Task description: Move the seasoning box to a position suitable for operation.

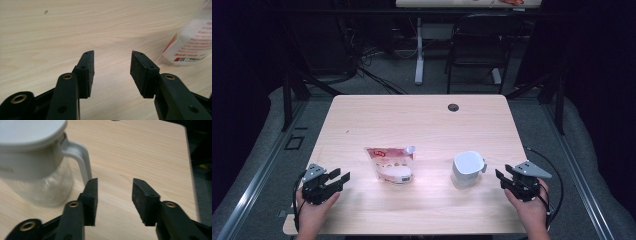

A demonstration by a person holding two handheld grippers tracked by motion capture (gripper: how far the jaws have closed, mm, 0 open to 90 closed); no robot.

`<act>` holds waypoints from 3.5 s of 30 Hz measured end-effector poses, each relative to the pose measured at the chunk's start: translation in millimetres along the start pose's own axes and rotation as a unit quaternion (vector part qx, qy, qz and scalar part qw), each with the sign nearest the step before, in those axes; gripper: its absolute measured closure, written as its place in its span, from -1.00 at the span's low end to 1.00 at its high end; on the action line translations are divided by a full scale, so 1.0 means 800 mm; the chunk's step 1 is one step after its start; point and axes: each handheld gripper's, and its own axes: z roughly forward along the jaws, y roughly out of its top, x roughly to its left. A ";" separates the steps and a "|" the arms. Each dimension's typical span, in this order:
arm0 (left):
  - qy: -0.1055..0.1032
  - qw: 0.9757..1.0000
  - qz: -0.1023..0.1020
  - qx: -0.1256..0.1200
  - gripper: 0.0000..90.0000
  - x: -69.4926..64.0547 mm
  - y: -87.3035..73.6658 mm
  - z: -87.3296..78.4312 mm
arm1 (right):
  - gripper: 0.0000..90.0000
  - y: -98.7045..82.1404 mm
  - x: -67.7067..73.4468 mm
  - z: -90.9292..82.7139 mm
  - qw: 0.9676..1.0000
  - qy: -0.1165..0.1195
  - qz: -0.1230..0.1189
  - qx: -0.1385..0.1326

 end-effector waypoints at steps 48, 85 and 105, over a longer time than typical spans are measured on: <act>0.001 1.000 0.023 -0.002 0.42 -0.006 -0.002 -0.010 | 0.89 0.001 0.042 0.025 0.994 0.060 -0.088 0.027; 0.015 1.000 0.018 -0.003 0.38 0.000 -0.009 -0.015 | 0.25 0.004 0.057 0.023 0.993 0.081 -0.086 0.000; 0.019 1.000 0.011 -0.002 0.37 0.002 -0.012 -0.015 | 0.52 0.009 0.067 0.033 0.987 0.103 -0.120 0.009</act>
